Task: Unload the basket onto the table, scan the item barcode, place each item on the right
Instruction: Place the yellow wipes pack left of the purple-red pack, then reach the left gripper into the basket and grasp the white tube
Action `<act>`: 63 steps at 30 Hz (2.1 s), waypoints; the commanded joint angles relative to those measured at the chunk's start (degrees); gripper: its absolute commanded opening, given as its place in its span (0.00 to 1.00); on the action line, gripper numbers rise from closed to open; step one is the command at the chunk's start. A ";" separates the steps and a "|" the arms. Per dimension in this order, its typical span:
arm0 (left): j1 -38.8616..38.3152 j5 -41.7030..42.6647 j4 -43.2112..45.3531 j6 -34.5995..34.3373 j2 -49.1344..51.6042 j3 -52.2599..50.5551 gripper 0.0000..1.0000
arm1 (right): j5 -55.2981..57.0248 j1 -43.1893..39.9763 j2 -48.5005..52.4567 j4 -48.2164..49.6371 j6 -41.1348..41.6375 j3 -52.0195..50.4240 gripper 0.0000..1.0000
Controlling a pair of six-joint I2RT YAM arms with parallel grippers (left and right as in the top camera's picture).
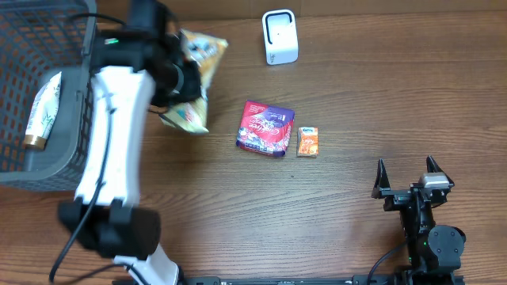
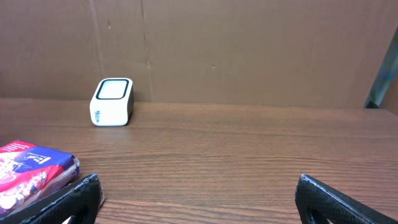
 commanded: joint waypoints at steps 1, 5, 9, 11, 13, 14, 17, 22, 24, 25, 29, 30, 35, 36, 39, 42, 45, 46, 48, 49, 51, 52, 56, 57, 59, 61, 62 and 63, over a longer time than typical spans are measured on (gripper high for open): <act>-3.15 -6.56 1.86 -5.33 4.20 -4.35 0.04 | 0.52 -0.26 -0.46 0.33 -0.24 -0.61 1.00; -5.49 -7.41 7.23 -7.15 9.38 -8.66 0.04 | 0.52 -0.26 -0.46 0.33 -0.22 -0.61 1.00; -6.32 -7.37 9.99 -7.34 14.47 -9.03 0.04 | 0.52 -0.26 -0.46 0.33 -0.22 -0.61 1.00; -6.36 -7.23 10.32 -7.96 16.06 -9.03 0.04 | 0.52 -0.26 -0.46 0.33 -0.22 -0.61 1.00; -6.36 -7.28 10.21 -7.89 17.53 -9.03 0.18 | 0.50 -0.26 -0.46 0.33 -0.22 -0.61 1.00; -6.36 -7.30 10.08 -7.89 17.64 -9.03 0.34 | 0.52 -0.26 -0.46 0.33 -0.22 -0.61 1.00; -6.12 -7.43 9.44 -7.69 17.44 -8.90 0.64 | 0.50 -0.26 -0.46 0.33 -0.22 -0.61 1.00; -5.40 -7.43 6.38 -7.21 17.20 -4.92 0.67 | 0.50 -0.26 -0.46 0.33 -0.22 -0.61 1.00; -4.98 -7.43 4.74 -6.62 17.20 -1.49 0.66 | 0.52 -0.26 -0.46 0.33 -0.22 -0.61 1.00; -4.76 -7.43 3.61 -6.29 17.20 1.16 0.66 | 0.52 -0.26 -0.46 0.33 -0.22 -0.61 1.00; -4.13 -7.48 -2.08 -4.39 17.20 13.20 0.67 | 0.52 -0.26 -0.46 0.33 -0.22 -0.61 1.00; -4.15 -7.54 -4.37 -3.37 17.20 17.99 0.67 | 0.52 -0.26 -0.46 0.33 -0.22 -0.61 1.00; -3.82 -8.55 -12.94 -1.07 17.20 35.08 0.63 | 0.52 -0.26 -0.46 0.33 -0.22 -0.61 1.00; -3.43 -9.33 -15.47 -1.05 17.20 39.47 0.63 | 0.50 -0.26 -0.46 0.33 -0.22 -0.61 1.00; -2.05 -9.66 -15.61 1.53 15.04 44.50 0.70 | 0.50 -0.26 -0.46 0.33 -0.22 -0.61 1.00; 0.55 -12.87 -15.61 1.79 11.26 45.46 0.72 | 0.52 -0.26 -0.46 0.33 -0.22 -0.61 1.00; 4.35 -14.64 -15.61 2.64 7.76 45.40 0.83 | 0.52 -0.26 -0.46 0.33 -0.22 -0.61 1.00; 5.68 -14.84 -15.61 2.62 6.93 45.40 0.84 | 0.52 -0.26 -0.46 0.33 -0.22 -0.61 1.00; 8.87 -14.73 -15.61 2.60 5.42 45.40 0.84 | 0.52 -0.26 -0.46 0.33 -0.22 -0.61 1.00; 10.64 -14.71 -15.61 2.60 4.85 45.40 0.84 | 0.52 -0.26 -0.46 0.33 -0.22 -0.61 1.00; 14.49 -16.68 -15.61 2.60 4.28 45.40 0.86 | 0.52 -0.26 -0.46 0.33 -0.22 -0.61 1.00; 15.74 -17.92 -15.61 2.58 4.31 45.40 0.86 | 0.50 -0.26 -0.46 0.33 -0.22 -0.61 1.00; 23.28 -23.74 -14.29 1.49 5.77 45.35 0.86 | 0.50 -0.26 -0.46 0.33 -0.22 -0.61 1.00; 25.46 -23.61 -13.35 1.49 6.58 45.31 0.86 | 0.52 -0.26 -0.46 0.33 -0.22 -0.61 1.00; 29.14 -22.29 -11.41 1.51 8.13 45.29 0.86 | 0.52 -0.26 -0.46 0.33 -0.22 -0.61 1.00; 31.80 -21.97 -9.20 1.51 9.57 45.29 0.86 | 0.52 -0.26 -0.46 0.33 -0.22 -0.61 1.00; 32.83 -21.99 -8.04 1.75 10.29 45.29 0.86 | 0.52 -0.26 -0.46 0.33 -0.24 -0.61 1.00; 33.86 -21.99 -6.71 2.58 11.17 45.29 0.85 | 0.52 -0.26 -0.46 0.33 -0.22 -0.61 1.00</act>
